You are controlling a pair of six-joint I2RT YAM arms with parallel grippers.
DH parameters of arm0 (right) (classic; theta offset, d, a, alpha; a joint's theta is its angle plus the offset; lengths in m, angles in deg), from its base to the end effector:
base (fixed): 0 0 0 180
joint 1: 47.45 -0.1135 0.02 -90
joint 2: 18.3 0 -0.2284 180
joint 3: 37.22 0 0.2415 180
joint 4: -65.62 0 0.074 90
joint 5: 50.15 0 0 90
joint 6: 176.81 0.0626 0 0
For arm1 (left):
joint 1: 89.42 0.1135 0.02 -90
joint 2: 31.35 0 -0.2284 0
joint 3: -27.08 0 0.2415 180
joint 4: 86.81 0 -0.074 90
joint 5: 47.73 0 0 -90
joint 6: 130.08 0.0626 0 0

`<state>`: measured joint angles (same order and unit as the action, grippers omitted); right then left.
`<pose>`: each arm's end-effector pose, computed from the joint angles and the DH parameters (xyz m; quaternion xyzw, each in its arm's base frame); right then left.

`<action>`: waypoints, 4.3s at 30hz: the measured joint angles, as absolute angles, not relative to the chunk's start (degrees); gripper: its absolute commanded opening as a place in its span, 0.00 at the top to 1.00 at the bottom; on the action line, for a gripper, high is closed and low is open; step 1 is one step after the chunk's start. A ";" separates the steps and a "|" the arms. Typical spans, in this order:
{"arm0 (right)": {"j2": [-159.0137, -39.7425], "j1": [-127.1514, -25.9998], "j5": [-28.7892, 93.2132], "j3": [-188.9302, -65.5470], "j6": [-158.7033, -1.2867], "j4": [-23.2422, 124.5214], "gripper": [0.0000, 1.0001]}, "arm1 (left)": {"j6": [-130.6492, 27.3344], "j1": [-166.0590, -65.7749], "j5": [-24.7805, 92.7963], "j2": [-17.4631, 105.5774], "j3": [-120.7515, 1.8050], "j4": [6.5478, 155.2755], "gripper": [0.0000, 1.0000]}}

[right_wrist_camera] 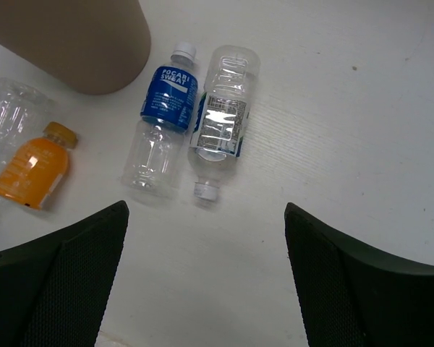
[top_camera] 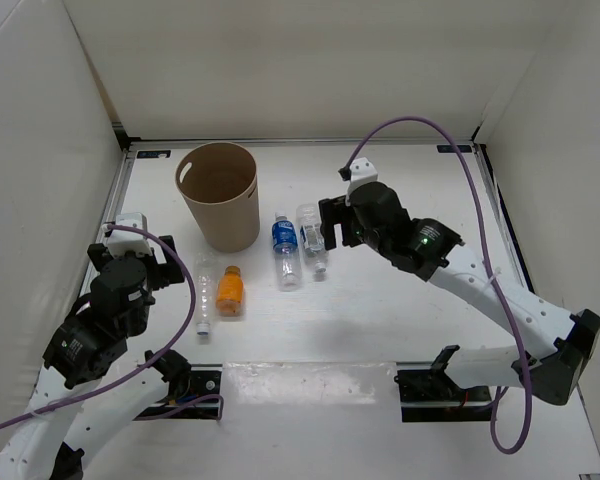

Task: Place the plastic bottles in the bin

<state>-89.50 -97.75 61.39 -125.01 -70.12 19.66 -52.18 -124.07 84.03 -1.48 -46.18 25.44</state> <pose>0.2049 0.2108 0.3338 -0.1549 0.8391 0.1391 0.5025 0.1120 -0.0268 0.3434 -0.0359 0.8078 0.0740 0.5837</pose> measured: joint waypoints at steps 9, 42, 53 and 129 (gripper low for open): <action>-89.85 -95.41 62.25 -125.71 -69.18 18.26 0.10 | -52.15 -124.07 84.03 -1.28 -46.15 25.44 0.00; -149.03 -81.27 34.64 -165.99 -64.72 -0.51 0.10 | -52.18 -124.07 84.49 -1.04 -46.15 25.36 0.00; -152.05 -81.51 33.70 -167.72 -63.04 -3.64 0.52 | -52.20 -124.07 84.70 -1.57 -46.15 25.33 0.00; -105.95 -90.78 59.01 -148.92 -71.11 29.10 0.10 | -52.55 -124.03 81.86 -1.50 -46.15 25.42 0.00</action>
